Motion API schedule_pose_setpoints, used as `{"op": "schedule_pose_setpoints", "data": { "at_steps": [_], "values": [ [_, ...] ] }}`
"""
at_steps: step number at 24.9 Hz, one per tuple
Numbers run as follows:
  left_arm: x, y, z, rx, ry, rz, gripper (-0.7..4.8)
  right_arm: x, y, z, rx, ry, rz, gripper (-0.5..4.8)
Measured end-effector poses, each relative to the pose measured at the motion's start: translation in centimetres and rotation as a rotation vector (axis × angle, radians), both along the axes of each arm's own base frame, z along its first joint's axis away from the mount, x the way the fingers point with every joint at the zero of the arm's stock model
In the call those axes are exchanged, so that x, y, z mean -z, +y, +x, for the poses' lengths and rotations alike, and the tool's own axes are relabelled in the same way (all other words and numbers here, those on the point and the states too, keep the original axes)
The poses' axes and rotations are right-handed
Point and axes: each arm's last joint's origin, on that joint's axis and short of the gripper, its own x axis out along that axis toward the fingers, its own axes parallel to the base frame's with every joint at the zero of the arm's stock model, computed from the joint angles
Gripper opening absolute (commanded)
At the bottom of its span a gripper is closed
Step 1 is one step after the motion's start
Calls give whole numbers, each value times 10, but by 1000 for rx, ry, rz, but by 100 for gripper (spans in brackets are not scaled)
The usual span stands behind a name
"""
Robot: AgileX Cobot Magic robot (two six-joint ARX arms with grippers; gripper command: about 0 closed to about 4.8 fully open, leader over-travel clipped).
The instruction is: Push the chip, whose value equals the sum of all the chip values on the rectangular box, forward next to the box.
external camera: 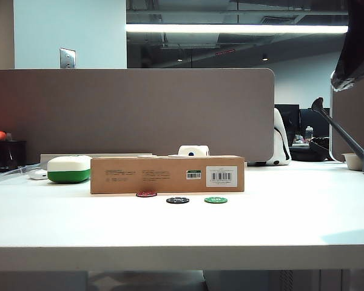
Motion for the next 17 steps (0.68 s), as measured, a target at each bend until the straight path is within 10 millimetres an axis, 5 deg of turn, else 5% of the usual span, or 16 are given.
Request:
{"op": "schedule_pose_setpoints", "data": {
  "at_steps": [17],
  "values": [
    [0,0,0,0,5,19,-5,0,0,0,0,0,0,-4]
  ]
}}
